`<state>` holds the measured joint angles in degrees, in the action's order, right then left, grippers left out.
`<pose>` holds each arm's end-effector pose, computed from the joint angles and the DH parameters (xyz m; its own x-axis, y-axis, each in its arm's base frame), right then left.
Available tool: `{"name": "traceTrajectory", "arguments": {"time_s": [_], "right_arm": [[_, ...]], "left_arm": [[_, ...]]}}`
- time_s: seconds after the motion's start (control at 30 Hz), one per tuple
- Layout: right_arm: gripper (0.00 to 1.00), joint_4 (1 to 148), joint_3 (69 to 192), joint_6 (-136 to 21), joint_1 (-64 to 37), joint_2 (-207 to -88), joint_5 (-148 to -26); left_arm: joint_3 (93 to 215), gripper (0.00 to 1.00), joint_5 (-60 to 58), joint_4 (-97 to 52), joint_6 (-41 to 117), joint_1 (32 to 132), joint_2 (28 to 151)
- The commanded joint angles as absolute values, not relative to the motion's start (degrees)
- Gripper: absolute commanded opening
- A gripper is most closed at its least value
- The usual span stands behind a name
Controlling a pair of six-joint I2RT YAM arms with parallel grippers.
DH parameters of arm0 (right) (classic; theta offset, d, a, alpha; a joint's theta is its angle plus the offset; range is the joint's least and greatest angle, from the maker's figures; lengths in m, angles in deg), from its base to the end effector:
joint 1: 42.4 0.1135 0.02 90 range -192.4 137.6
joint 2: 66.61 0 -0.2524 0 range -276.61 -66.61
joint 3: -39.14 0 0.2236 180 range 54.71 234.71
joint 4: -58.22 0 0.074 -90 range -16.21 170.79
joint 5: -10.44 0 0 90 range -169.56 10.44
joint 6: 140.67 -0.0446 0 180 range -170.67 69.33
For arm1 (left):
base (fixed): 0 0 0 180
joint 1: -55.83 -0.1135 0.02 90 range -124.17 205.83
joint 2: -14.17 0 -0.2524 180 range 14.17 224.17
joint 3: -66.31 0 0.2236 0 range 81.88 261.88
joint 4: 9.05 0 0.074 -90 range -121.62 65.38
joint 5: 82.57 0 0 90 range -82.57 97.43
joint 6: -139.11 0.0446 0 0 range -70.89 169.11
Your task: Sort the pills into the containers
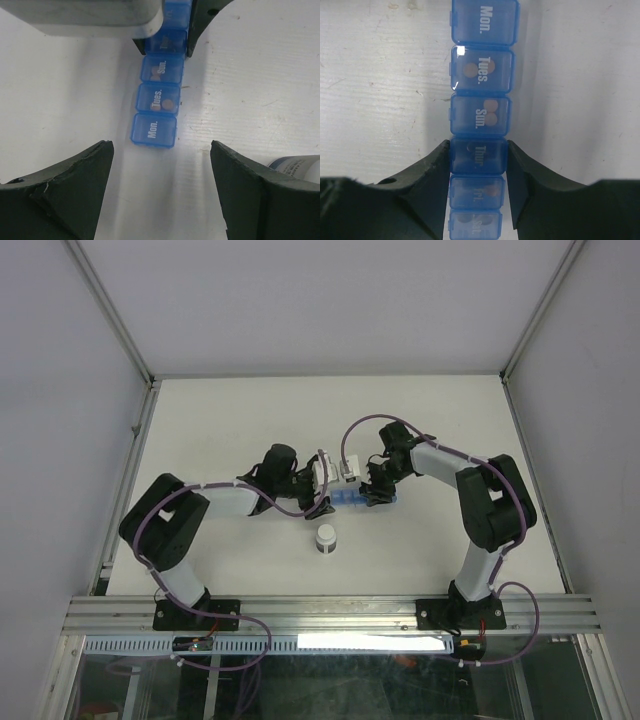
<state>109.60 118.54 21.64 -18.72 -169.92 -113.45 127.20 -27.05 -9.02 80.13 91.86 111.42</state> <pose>0.2746 0.1476 0.1611 0.1720 -0.7881 -0.5910 -0.9846 -0.1564 -0.0780 0.2449 -0.2093 0.1657 0.0294 0.5039 -0.8632 0.9785 0.1618 0.1277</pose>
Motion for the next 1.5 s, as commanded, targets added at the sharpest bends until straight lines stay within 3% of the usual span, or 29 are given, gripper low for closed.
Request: {"name": "traceTrajectory", "arguments": {"time_s": [0.0,0.3,1.0,1.2,1.47], "right_arm": [[0.27,109.42,119.65,21.45,-18.74,-169.97,-113.47],[0.27,110.07,120.16,21.55,-18.71,-170.59,-114.66],[0.27,111.32,121.05,21.40,-18.57,-171.71,-116.42],[0.27,111.36,121.28,21.31,-18.33,-172.16,-116.56],[0.26,111.60,121.26,21.39,-18.23,-172.52,-116.11]], "left_arm": [[129.69,0.80,-25.61,-10.27,83.33,92.30,112.50],[133.89,0.79,-26.86,-12.61,84.78,92.35,116.22],[139.45,0.62,-28.02,-17.34,83.41,93.18,120.54],[140.21,0.61,-28.79,-17.97,83.30,93.18,121.11],[141.50,0.42,-30.48,-18.41,81.66,93.18,122.12]]}}
